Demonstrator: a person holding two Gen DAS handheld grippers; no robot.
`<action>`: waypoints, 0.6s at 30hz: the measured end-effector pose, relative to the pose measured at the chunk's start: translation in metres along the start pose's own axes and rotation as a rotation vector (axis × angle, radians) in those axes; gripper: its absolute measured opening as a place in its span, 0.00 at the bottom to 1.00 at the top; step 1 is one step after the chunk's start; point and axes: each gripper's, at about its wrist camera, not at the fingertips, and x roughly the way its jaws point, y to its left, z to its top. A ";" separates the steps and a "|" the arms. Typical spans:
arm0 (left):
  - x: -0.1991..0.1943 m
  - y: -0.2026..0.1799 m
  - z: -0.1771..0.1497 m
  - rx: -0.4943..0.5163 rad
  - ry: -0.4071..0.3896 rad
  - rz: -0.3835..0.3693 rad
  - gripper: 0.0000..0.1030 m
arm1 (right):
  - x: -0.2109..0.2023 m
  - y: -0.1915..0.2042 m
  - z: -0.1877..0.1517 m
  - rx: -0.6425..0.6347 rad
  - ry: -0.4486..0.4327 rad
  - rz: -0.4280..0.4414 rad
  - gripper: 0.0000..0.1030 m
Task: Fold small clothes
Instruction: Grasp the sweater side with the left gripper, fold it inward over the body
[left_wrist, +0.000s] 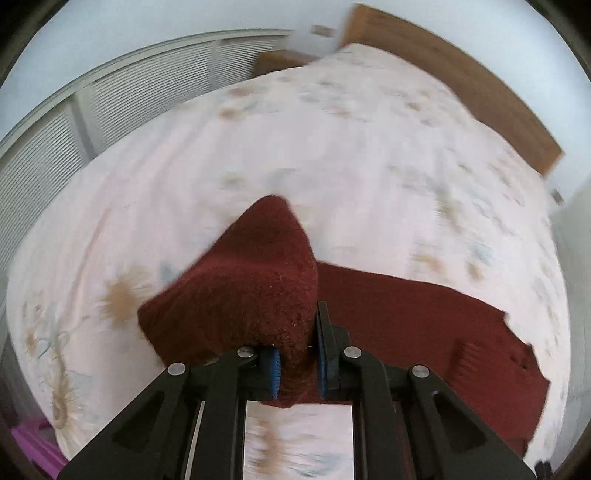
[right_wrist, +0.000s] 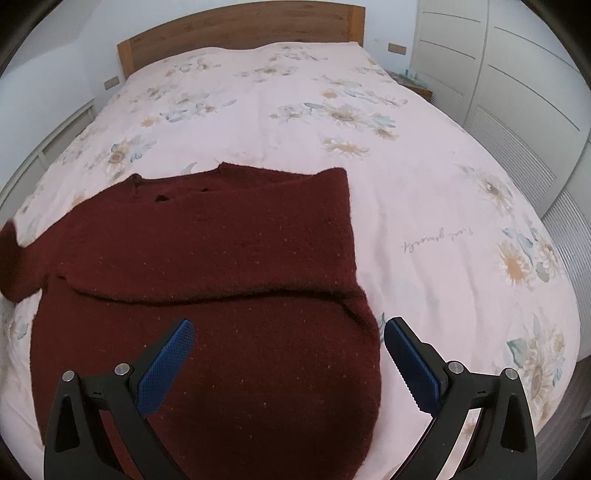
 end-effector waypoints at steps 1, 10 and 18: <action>-0.005 -0.016 -0.002 0.031 -0.001 -0.021 0.12 | 0.000 0.000 0.002 -0.007 -0.003 -0.002 1.00; 0.012 -0.170 -0.040 0.231 0.056 -0.172 0.11 | -0.004 -0.018 0.027 0.000 -0.046 -0.018 1.00; 0.027 -0.281 -0.077 0.353 0.078 -0.283 0.11 | -0.008 -0.031 0.035 0.013 -0.070 -0.023 1.00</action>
